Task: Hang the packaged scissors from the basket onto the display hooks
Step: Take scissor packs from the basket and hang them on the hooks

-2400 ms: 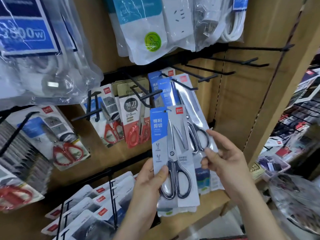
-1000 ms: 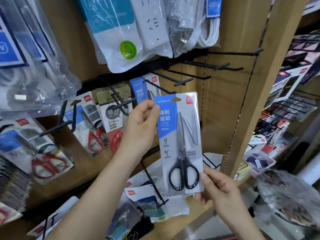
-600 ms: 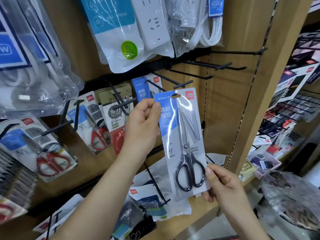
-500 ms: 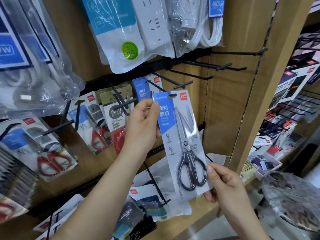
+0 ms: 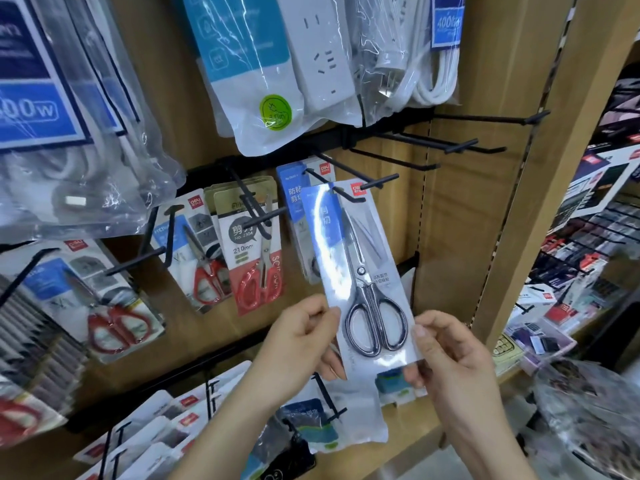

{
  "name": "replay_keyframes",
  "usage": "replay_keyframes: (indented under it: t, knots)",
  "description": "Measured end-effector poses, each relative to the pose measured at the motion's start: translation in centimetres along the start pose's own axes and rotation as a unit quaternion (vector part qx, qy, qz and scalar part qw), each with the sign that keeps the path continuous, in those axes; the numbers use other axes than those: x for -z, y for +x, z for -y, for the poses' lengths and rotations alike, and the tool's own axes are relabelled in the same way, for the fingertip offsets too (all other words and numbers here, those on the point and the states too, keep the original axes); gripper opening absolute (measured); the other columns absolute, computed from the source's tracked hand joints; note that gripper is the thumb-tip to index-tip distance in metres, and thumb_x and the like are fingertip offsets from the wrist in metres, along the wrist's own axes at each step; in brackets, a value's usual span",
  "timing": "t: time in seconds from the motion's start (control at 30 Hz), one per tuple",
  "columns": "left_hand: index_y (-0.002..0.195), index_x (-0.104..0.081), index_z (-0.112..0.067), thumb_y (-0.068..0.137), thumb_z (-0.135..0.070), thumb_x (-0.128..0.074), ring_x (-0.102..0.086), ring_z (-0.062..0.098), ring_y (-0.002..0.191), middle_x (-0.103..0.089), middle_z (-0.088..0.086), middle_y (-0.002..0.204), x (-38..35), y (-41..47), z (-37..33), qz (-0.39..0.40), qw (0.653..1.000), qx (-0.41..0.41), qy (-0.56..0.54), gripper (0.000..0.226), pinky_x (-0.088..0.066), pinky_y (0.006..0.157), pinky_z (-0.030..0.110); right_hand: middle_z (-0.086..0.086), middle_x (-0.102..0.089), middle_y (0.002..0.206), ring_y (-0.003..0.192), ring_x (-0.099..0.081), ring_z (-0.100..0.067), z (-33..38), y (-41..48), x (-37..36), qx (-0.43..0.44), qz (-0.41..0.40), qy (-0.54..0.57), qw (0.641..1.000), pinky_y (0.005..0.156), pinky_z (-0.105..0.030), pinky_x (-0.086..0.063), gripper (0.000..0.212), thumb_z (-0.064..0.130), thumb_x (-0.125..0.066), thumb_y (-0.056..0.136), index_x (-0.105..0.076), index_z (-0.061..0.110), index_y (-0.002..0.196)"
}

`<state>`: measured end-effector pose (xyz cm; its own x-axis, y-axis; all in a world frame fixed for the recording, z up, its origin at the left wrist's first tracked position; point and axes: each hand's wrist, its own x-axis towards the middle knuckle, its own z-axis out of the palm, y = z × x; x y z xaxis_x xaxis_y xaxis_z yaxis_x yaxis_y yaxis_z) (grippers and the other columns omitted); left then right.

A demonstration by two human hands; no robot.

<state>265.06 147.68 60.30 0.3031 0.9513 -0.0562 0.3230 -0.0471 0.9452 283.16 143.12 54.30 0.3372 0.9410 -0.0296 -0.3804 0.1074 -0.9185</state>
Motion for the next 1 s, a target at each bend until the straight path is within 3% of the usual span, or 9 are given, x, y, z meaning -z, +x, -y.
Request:
replay_keyframes:
  t: [0.13, 0.23, 0.33, 0.47, 0.6, 0.7, 0.77, 0.87, 1.0]
  knots:
    - [0.069, -0.050, -0.019, 0.102, -0.019, -0.048, -0.057, 0.018, 0.044, -0.052, -0.003, 0.044, 0.4, 1.3, -0.7, -0.080, 0.996, -0.026, 0.017, 0.034, -0.047, 0.044, 0.023, -0.021, -0.059, 0.084, 0.056, -0.058, -0.022, 0.3, 0.5, -1.4, -0.008, 0.021, 0.030, 0.999, 0.052, -0.025, -0.051, 0.022, -0.005, -0.052, 0.095, -0.067, 0.005, 0.107]
    - [0.069, -0.048, -0.014, 0.103, -0.018, -0.047, -0.052, 0.013, 0.038, -0.049, -0.006, 0.042, 0.9, 3.4, -0.5, -0.115, 0.993, -0.028, 0.025, 0.034, -0.043, 0.040, 0.019, -0.008, -0.072, 0.091, 0.075, -0.066, -0.023, 0.2, 0.9, -2.6, -0.027, 0.032, 0.005, 0.999, 0.073, -0.028, -0.059, 0.030, -0.005, -0.055, 0.094, -0.065, 0.010, 0.118]
    - [0.074, -0.051, -0.009, 0.103, -0.020, -0.047, -0.053, 0.013, 0.036, -0.051, -0.001, 0.046, 1.6, 5.7, 0.3, -0.133, 0.990, -0.023, 0.046, 0.031, -0.042, 0.039, 0.020, 0.007, -0.069, 0.117, 0.095, -0.071, -0.014, -0.4, 0.5, -2.9, -0.032, 0.023, -0.064, 0.997, 0.090, -0.036, -0.056, 0.036, 0.006, -0.065, 0.091, -0.065, 0.025, 0.122]
    - [0.081, -0.051, -0.003, 0.103, -0.024, -0.046, -0.055, 0.011, 0.037, -0.052, 0.007, 0.057, 2.8, 8.7, 1.7, -0.141, 0.987, -0.014, 0.070, 0.030, -0.043, 0.041, 0.020, 0.006, -0.068, 0.117, 0.097, -0.070, -0.022, -0.7, -0.9, -2.2, -0.043, -0.003, -0.077, 0.996, 0.079, -0.030, -0.060, 0.033, 0.006, -0.062, 0.093, -0.067, 0.026, 0.118]
    - [0.084, -0.057, -0.012, 0.102, -0.030, -0.047, -0.066, 0.016, 0.049, -0.059, 0.004, 0.064, 3.5, 10.9, 3.9, -0.123, 0.991, -0.002, 0.056, 0.028, -0.048, 0.049, 0.029, -0.006, -0.073, 0.105, 0.080, -0.071, -0.021, -0.8, -2.1, -0.8, -0.050, -0.056, -0.087, 0.993, 0.068, -0.028, -0.058, 0.027, 0.002, -0.056, 0.096, -0.069, 0.020, 0.111]
    - [0.095, -0.061, -0.019, 0.100, -0.033, -0.051, -0.071, 0.016, 0.068, -0.071, 0.004, 0.091, 3.6, 11.6, 6.0, -0.133, 0.990, 0.014, 0.045, 0.018, -0.053, 0.055, 0.030, -0.004, -0.075, 0.098, 0.079, -0.072, -0.020, -1.2, -3.5, 1.1, -0.057, -0.109, -0.110, 0.986, 0.069, -0.028, -0.058, 0.023, 0.007, -0.053, 0.097, -0.069, 0.018, 0.110]
    - [0.108, -0.057, -0.029, 0.097, -0.031, -0.057, -0.070, 0.017, 0.084, -0.069, -0.002, 0.106, 3.7, 11.3, 7.7, -0.146, 0.987, 0.007, 0.070, 0.012, -0.059, 0.070, 0.037, -0.005, -0.076, 0.094, 0.078, -0.072, -0.021, -1.8, -4.7, 2.7, -0.065, -0.153, -0.108, 0.980, 0.073, -0.033, -0.056, 0.021, 0.008, -0.054, 0.096, -0.070, 0.016, 0.108]
    - [0.122, -0.053, -0.030, 0.090, -0.008, -0.058, -0.063, 0.014, 0.095, -0.057, -0.008, 0.117, 2.3, 9.2, 9.6, -0.180, 0.972, -0.037, 0.147, 0.039, -0.053, 0.085, 0.039, -0.011, -0.076, 0.095, 0.084, -0.069, -0.029, -2.9, -6.9, 5.3, -0.083, -0.214, -0.103, 0.968, 0.082, -0.042, -0.052, 0.019, 0.010, -0.056, 0.095, -0.072, 0.015, 0.103]
    - [0.097, -0.060, -0.035, 0.089, 0.005, -0.053, -0.058, 0.007, 0.091, -0.056, -0.010, 0.103, -2.6, 4.9, 11.7, -0.065, 0.982, -0.082, 0.160, 0.042, -0.045, 0.075, 0.026, -0.020, -0.074, 0.098, 0.098, -0.068, -0.043, -3.8, -9.5, 9.1, -0.099, -0.270, -0.091, 0.953, 0.096, -0.050, -0.051, 0.018, 0.011, -0.055, 0.098, -0.072, 0.011, 0.105]
